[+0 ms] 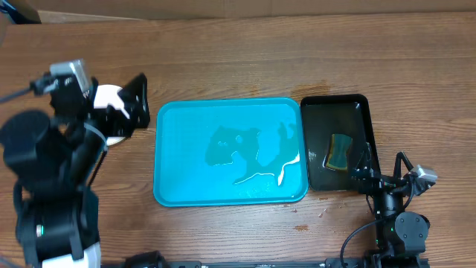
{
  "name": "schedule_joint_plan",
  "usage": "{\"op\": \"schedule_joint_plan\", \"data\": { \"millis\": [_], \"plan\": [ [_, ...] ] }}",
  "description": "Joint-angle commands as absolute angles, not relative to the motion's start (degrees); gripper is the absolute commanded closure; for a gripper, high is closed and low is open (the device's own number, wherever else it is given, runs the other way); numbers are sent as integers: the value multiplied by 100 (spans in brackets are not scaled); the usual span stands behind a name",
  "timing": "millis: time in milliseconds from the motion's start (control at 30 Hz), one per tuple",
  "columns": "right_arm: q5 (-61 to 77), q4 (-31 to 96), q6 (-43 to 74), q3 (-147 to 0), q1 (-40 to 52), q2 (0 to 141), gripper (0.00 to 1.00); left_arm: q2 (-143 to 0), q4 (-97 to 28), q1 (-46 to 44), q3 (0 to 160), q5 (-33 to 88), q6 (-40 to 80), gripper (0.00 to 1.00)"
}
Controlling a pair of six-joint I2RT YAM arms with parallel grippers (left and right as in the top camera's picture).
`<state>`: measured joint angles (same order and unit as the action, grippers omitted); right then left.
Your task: Clean dirty plates on tray and stack at the side
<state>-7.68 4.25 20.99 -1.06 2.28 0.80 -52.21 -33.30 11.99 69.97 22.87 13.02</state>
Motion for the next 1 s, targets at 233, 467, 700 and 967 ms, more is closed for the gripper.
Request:
{"op": "schedule_joint_plan", "data": {
  "millis": [233,467,700,967],
  "plan": [
    [-740,397,2126,-45,213,16,0,-3524,-4950,823,6573,1863,1168,0],
    [-740,397,2126,-45,213,16,0,-1723,-4458,327,5251,1479,1179,0],
    [-740,397,2126,-45,213,16,0,-757,-2274,-86,3555,1452,1177,0],
    [-740,399,2126,-45,213,16,0,-338,1468,-331,1791,1026,1181,0]
  ]
}}
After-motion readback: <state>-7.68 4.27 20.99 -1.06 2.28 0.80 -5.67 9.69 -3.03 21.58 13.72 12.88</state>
